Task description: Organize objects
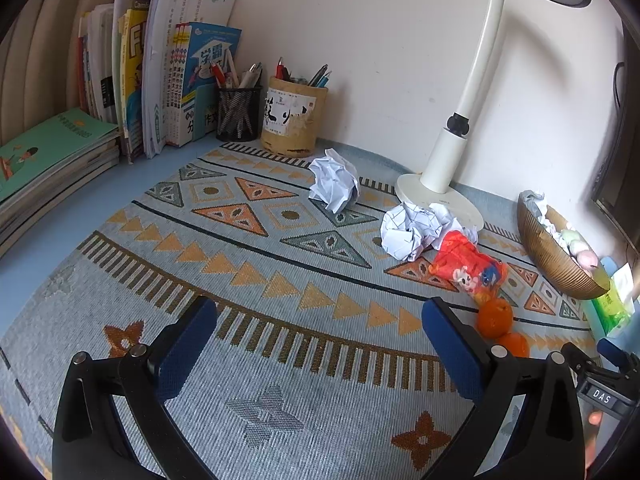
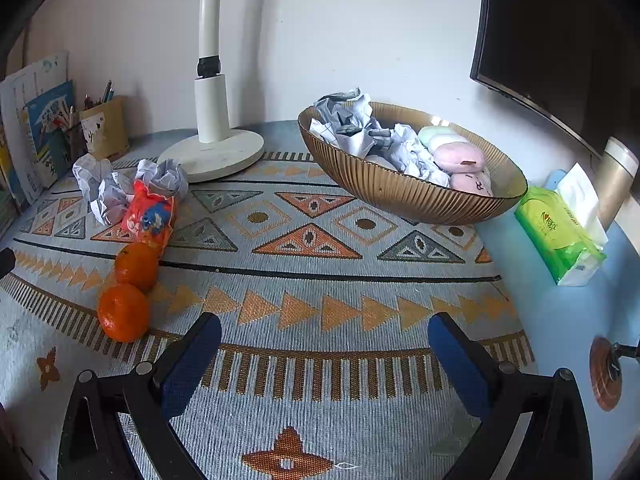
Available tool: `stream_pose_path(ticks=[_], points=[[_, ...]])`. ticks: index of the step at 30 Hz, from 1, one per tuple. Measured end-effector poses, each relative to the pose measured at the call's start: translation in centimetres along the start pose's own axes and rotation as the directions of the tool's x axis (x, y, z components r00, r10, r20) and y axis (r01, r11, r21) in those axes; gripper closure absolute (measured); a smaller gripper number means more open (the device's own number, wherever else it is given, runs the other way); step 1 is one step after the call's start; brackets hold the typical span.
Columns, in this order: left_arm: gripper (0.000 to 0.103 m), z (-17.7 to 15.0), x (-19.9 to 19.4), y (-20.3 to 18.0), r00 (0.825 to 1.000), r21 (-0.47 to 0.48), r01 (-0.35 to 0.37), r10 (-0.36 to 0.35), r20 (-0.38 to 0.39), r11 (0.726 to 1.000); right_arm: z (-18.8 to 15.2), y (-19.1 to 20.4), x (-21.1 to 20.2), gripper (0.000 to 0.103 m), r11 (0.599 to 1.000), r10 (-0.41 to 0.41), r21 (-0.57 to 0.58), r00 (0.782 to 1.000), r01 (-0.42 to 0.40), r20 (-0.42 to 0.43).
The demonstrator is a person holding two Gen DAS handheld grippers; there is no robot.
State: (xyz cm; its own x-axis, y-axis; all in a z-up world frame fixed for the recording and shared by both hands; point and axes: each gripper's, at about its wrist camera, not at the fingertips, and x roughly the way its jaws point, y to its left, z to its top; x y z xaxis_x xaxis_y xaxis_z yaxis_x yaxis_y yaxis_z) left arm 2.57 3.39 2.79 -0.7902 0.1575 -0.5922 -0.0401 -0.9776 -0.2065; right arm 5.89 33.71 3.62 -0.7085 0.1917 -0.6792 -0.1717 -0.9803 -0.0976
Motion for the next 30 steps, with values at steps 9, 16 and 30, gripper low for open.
stream_pose_path(ticks=[9,16,30], points=[[0.001,0.0,0.19,0.05,1.0,0.001,0.022,-0.022,-0.007,1.0,0.03,0.11,0.03,0.0,1.0,0.003,-0.011,1.0,-0.003,0.001],[0.001,0.02,0.16,0.3,1.0,-0.016,0.012,-0.012,-0.002,1.0,0.04,0.12,0.01,0.0,1.0,0.001,-0.018,1.0,-0.001,0.004],[0.001,0.01,0.16,0.22,1.0,-0.017,0.002,-0.002,-0.003,1.0,0.07,0.36,0.1,0.0,0.999,-0.01,-0.035,1.0,0.01,0.001]])
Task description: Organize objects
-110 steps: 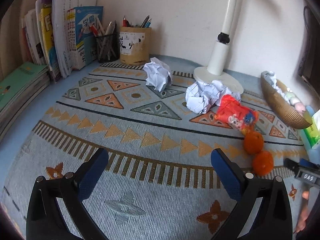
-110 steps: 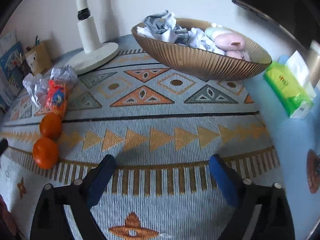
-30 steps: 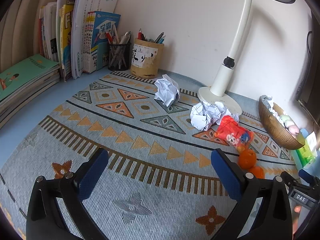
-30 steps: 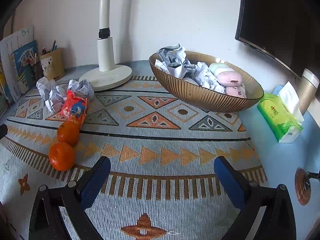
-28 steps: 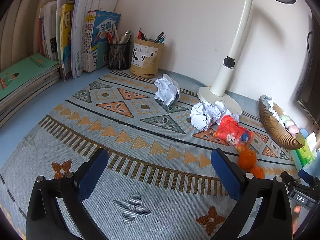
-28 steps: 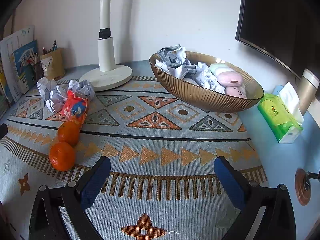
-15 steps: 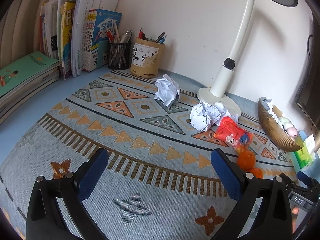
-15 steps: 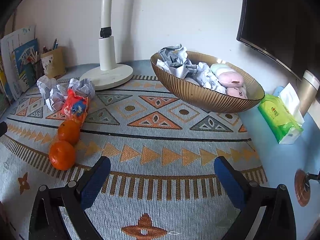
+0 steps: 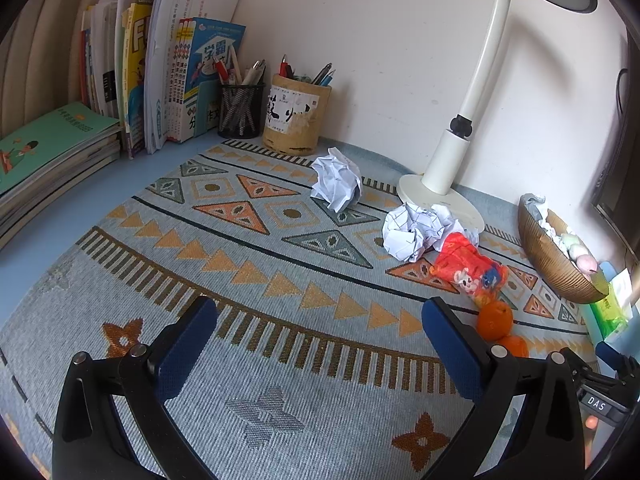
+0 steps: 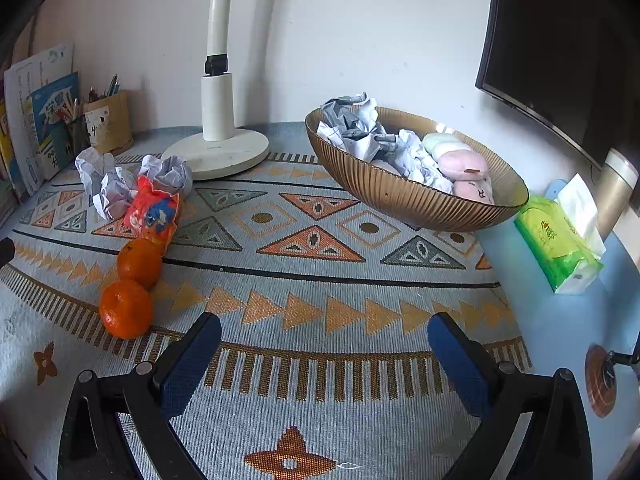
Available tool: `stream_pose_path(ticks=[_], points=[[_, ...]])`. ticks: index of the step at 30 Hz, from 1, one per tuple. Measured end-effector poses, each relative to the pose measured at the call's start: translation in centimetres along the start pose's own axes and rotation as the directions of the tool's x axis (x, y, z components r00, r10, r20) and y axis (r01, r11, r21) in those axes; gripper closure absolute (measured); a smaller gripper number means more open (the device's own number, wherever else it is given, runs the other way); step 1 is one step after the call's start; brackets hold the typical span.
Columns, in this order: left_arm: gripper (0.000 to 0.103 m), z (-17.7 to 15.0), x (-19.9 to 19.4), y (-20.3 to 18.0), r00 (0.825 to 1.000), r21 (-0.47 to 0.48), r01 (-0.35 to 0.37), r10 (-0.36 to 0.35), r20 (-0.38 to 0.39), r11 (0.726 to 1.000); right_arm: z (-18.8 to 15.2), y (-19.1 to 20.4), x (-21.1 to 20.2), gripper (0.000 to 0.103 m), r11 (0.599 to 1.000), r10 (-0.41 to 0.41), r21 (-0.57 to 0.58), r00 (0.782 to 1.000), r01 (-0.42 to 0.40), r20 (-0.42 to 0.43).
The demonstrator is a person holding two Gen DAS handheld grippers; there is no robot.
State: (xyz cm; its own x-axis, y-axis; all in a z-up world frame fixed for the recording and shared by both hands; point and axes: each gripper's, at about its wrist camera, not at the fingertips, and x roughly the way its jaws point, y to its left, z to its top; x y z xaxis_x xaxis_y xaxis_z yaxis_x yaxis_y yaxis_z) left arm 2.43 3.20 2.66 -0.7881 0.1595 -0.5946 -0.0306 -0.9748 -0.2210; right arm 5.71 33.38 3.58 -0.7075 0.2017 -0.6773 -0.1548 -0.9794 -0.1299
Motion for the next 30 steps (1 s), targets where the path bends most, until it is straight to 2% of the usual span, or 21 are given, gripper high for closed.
stream_pose_path(ticks=[8,13,19,25,30], points=[[0.001,0.1,0.3,-0.1,1.0,0.011,-0.009,0.009,-0.01,1.0,0.0,0.0,-0.2,0.0,1.0,0.005,0.001,1.0,-0.005,0.014],[0.001,0.1,0.6,-0.3,0.998,0.024,-0.052,0.052,-0.026,0.998,0.0,0.0,-0.3,0.0,1.0,0.005,0.001,1.0,-0.005,0.02],[0.001,0.1,0.9,-0.5,0.998,0.037,-0.057,0.059,-0.038,0.998,0.1,0.9,-0.8,0.0,0.998,0.032,-0.05,0.999,-0.03,0.044],[0.001,0.1,1.3,-0.8,0.996,0.054,-0.068,0.071,-0.059,0.996,0.1,0.7,-0.7,0.0,0.999,0.036,-0.03,0.999,-0.035,0.038],[0.001,0.1,1.4,-0.8,0.996,0.053,-0.065,0.068,-0.06,0.996,0.1,0.9,0.1,0.0,0.999,0.035,-0.035,0.999,-0.035,-0.003]])
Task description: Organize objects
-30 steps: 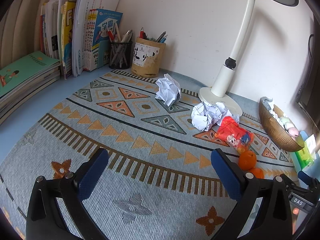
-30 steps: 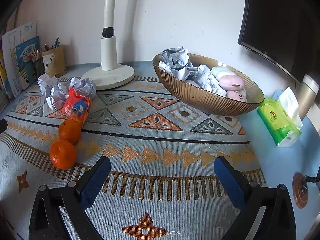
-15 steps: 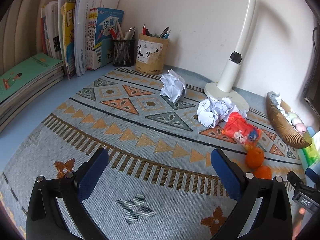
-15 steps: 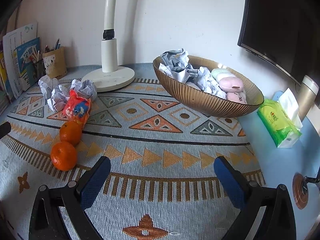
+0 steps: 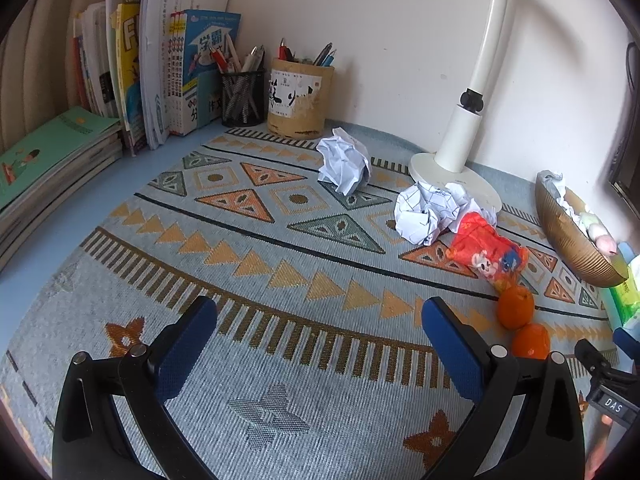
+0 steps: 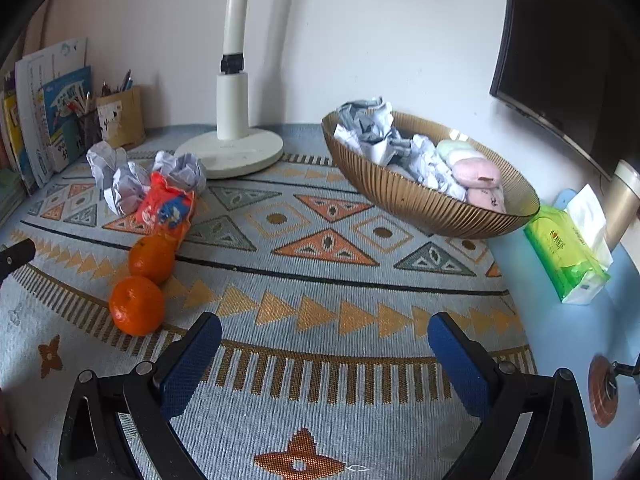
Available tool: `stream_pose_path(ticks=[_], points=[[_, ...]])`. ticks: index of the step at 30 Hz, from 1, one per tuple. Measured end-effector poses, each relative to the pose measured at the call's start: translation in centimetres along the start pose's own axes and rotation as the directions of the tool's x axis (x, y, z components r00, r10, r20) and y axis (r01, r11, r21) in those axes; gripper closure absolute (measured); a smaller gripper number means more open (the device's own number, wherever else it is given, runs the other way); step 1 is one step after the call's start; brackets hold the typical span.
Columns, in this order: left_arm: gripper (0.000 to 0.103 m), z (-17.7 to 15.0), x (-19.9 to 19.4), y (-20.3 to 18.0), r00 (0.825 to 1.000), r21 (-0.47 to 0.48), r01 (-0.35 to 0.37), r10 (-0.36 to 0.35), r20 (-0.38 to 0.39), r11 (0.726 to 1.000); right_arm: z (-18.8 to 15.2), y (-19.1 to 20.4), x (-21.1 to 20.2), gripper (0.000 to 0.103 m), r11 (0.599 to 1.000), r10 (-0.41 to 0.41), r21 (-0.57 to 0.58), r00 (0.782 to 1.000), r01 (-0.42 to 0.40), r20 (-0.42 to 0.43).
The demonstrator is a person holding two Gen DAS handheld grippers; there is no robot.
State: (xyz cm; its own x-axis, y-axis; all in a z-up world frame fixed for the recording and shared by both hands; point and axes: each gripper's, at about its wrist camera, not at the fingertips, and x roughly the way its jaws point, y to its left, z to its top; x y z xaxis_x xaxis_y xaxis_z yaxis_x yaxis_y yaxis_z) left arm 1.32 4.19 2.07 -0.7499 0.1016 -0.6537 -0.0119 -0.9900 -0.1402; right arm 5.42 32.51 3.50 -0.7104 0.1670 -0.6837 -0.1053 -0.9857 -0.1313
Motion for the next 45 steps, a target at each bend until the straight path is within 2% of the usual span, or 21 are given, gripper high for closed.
stream_pose_path(ticks=[8,10,11,13,14,17,20,22,26,28,29,30,31,32,33,34,36,39,42,45], points=[[0.001,0.3,0.3,-0.2,1.0,0.031,0.002,-0.001,-0.025,1.0,0.0,-0.1,-0.3,0.0,1.0,0.019,0.007,1.0,-0.019,0.009],[0.001,1.0,0.5,-0.2,0.998,0.056,0.032,-0.029,-0.048,0.998,0.0,0.3,-0.3,0.0,0.998,0.052,-0.02,0.999,-0.052,-0.007],[0.001,1.8,0.6,-0.1,0.998,0.082,0.038,-0.033,-0.062,0.996,0.1,0.7,0.0,0.0,0.994,0.104,-0.022,0.993,-0.105,-0.061],[0.001,3.6,0.9,-0.2,0.997,0.126,0.051,-0.043,-0.063,0.991,0.5,0.9,0.4,0.003,0.977,0.212,0.031,0.968,-0.21,-0.134],[0.001,4.8,1.4,-0.3,0.996,0.144,0.061,-0.051,-0.068,0.988,0.8,1.4,0.5,0.003,0.96,0.279,0.066,0.947,-0.271,-0.162],[0.001,8.2,4.2,0.0,0.991,0.122,0.08,-0.065,-0.117,0.989,1.5,3.6,1.1,0.003,0.925,0.38,0.106,0.9,-0.366,-0.213],[0.001,10.1,6.9,-0.1,0.986,0.113,0.109,-0.092,-0.141,0.988,1.9,4.6,2.3,0.003,0.865,0.502,0.148,0.836,-0.48,-0.223],[0.001,10.8,8.7,-0.5,0.985,0.121,0.11,-0.092,-0.143,0.987,2.1,5.0,2.3,0.003,0.871,0.491,0.135,0.846,-0.473,-0.206],[0.001,12.3,12.4,-0.7,0.986,0.065,0.095,-0.085,-0.145,0.993,2.4,6.3,1.4,0.003,0.907,0.418,-0.001,0.899,-0.421,-0.133],[0.002,12.5,13.3,-0.3,0.989,-0.001,0.077,-0.076,-0.128,0.997,2.0,6.6,1.2,0.003,0.905,0.421,-0.029,0.902,-0.425,-0.097],[0.003,12.5,13.6,-0.1,0.988,-0.043,0.091,-0.095,-0.118,0.995,2.0,6.6,1.3,0.003,0.902,0.427,-0.028,0.899,-0.431,-0.092],[0.014,12.4,14.0,-0.2,0.986,-0.066,0.113,-0.12,-0.114,0.991,1.7,6.7,1.2,0.003,0.9,0.431,-0.032,0.897,-0.436,-0.096],[0.04,12.4,14.5,-0.4,0.984,-0.061,0.121,-0.127,-0.127,0.991,1.7,6.6,1.2,0.003,0.899,0.43,-0.039,0.898,-0.435,-0.096],[0.053,12.3,14.9,-0.9,0.979,-0.042,0.133,-0.138,-0.152,0.99,1.7,6.6,1.1,0.003,0.902,0.425,-0.048,0.901,-0.43,-0.092],[0.062,12.2,14.9,-1.0,0.971,-0.045,0.178,-0.183,-0.155,0.983,1.7,6.7,1.0,0.003,0.906,0.415,-0.054,0.905,-0.421,-0.089],[0.062,12.1,14.5,-1.2,0.971,-0.041,0.179,-0.183,-0.155,0.983,1.6,6.8,1.1,0.003,0.907,0.412,-0.054,0.907,-0.417,-0.091],[0.062,11.9,13.4,-1.4,0.982,-0.011,0.137,-0.138,-0.133,0.99,1.7,6.9,1.3,0.003,0.924,0.373,-0.054,0.923,-0.379,-0.092],[0.062,10.4,10.1,-0.6,0.977,-0.032,0.173,-0.175,-0.122,0.985,1.8,7.1,1.5,0.003,0.928,0.364,-0.055,0.927,-0.369,-0.085],[0.062,7.7,6.3,0.0,0.979,-0.028,0.172,-0.174,-0.106,0.985,1.9,7.3,1.5,0.005,0.932,0.35,-0.071,0.934,-0.354,-0.072],[0.062,4.7,2.7,-0.3,0.975,-0.032,0.208,-0.21,-0.074,0.978,2.0,8.4,1.6,0.033,0.953,0.275,-0.116,0.96,-0.28,-0.062]])
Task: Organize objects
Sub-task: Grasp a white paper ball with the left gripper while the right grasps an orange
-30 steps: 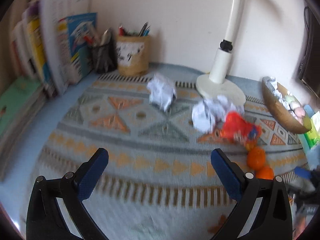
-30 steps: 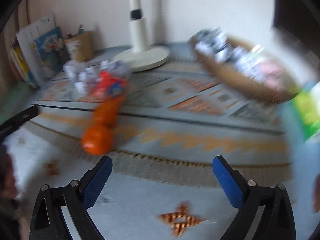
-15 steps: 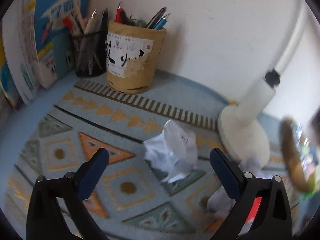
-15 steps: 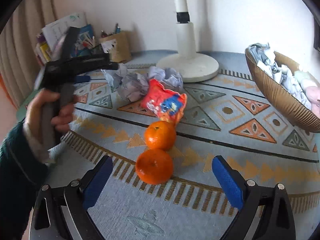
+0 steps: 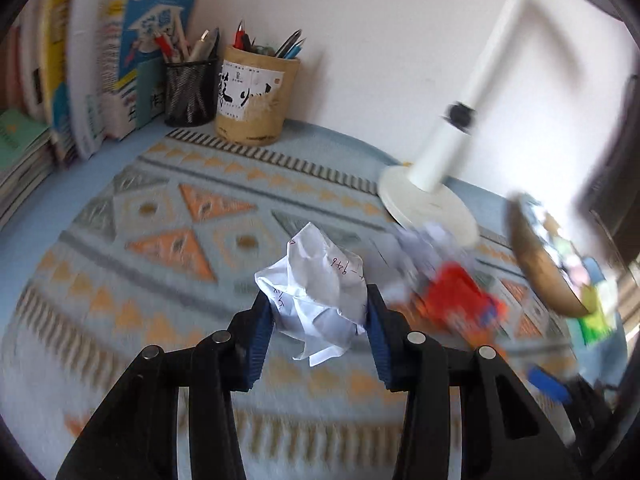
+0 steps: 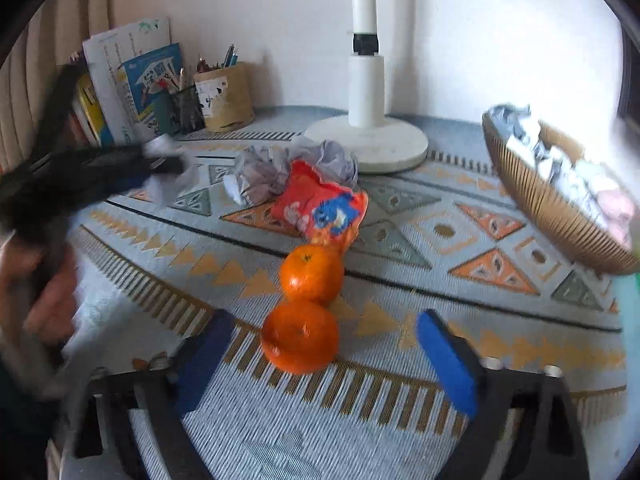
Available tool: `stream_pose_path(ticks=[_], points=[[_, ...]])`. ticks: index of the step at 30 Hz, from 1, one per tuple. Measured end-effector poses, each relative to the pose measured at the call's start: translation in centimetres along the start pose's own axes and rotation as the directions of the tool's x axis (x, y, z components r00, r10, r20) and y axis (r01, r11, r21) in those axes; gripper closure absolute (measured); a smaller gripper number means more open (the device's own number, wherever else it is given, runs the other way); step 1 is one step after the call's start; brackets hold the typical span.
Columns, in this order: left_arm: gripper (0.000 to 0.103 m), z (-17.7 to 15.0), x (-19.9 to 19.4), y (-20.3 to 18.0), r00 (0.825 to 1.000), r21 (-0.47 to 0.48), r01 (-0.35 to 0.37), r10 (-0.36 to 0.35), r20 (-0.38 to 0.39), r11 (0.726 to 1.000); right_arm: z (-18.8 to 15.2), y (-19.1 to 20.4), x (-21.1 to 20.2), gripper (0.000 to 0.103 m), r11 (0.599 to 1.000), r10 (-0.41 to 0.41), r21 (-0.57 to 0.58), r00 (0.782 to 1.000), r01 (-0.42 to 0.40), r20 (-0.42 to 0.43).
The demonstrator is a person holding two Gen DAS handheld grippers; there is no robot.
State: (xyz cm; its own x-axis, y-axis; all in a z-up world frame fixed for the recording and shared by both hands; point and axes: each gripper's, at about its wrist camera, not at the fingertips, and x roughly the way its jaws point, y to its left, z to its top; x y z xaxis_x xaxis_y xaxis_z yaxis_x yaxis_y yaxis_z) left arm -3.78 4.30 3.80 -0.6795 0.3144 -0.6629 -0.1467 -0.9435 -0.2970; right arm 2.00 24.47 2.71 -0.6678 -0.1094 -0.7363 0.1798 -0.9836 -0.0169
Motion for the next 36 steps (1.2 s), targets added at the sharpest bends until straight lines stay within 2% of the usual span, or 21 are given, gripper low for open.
stream_pose_path(ticks=[2,4,7,10,14,16,17,19,20,22,25,27,31,33,36], points=[[0.062,-1.9,-1.1,-0.8,0.998,-0.016,0.061,-0.061,0.007,0.998,-0.2,0.8,0.5,0.064,0.999,0.011,-0.037,1.0,-0.012,-0.028],[0.062,-3.0,-1.5,-1.2,0.997,-0.031,0.077,-0.077,-0.004,0.997,-0.4,0.7,0.1,0.064,0.999,-0.019,-0.041,1.0,0.018,-0.019],[0.062,-4.0,-1.9,-2.4,0.993,-0.029,0.116,-0.117,-0.004,0.993,-1.8,-2.2,-3.1,0.064,0.999,-0.024,0.024,1.0,0.023,0.02],[0.062,-4.6,-2.2,-4.2,0.991,0.011,0.132,-0.133,0.005,0.991,-3.6,-6.1,-5.2,0.064,0.992,-0.116,0.055,0.993,0.114,0.036],[0.061,-6.0,-2.1,-5.9,0.993,0.078,0.112,-0.114,0.031,0.991,-4.9,-10.3,-4.0,0.064,0.993,-0.052,0.108,0.998,0.056,-0.034],[0.061,-5.9,-2.0,-6.1,0.99,0.098,0.14,-0.143,0.015,0.985,-5.4,-11.1,-3.3,0.064,0.99,-0.014,0.14,0.999,0.021,-0.051],[0.061,-5.8,-2.0,-5.8,0.986,0.09,0.166,-0.168,0.019,0.982,-5.3,-11.0,-3.4,0.064,0.99,-0.017,0.138,0.999,0.023,-0.048],[0.061,-5.8,-1.6,-5.6,0.987,0.07,0.163,-0.163,-0.002,0.984,-5.4,-10.5,-3.6,0.062,0.994,-0.016,0.111,0.999,0.019,-0.032],[0.061,-5.8,-1.4,-5.6,0.988,0.067,0.155,-0.154,-0.013,0.986,-5.6,-10.4,-3.6,0.05,0.994,-0.019,0.103,0.999,0.023,-0.044],[0.061,-6.2,-1.7,-6.1,0.992,0.096,0.127,-0.128,0.006,0.987,-6.0,-10.0,-3.7,0.041,0.995,-0.043,0.085,0.997,0.049,-0.068],[0.06,-6.5,-2.2,-7.2,0.993,0.162,0.106,-0.112,0.026,0.981,-6.1,-9.8,-4.5,0.04,0.995,0.019,0.101,0.998,-0.013,-0.058],[0.06,-6.5,-2.0,-7.3,0.994,0.169,0.102,-0.106,0.018,0.98,-6.2,-10.0,-4.5,0.04,0.992,0.021,0.125,0.999,-0.016,-0.042],[0.06,-6.3,-1.9,-6.6,0.992,0.139,0.127,-0.13,0.009,0.982,-6.5,-9.5,-4.2,0.04,0.99,-0.078,0.112,0.996,0.081,-0.037],[0.06,-6.3,-1.9,-6.3,0.988,0.121,0.148,-0.151,0.014,0.982,-6.5,-8.5,-4.3,0.04,0.981,-0.173,0.08,0.985,0.175,-0.024],[0.06,-6.2,-1.7,-6.1,0.99,0.106,0.14,-0.142,0.012,0.984,-6.4,-8.8,-3.7,0.043,0.979,-0.176,0.09,0.983,0.181,-0.06]])
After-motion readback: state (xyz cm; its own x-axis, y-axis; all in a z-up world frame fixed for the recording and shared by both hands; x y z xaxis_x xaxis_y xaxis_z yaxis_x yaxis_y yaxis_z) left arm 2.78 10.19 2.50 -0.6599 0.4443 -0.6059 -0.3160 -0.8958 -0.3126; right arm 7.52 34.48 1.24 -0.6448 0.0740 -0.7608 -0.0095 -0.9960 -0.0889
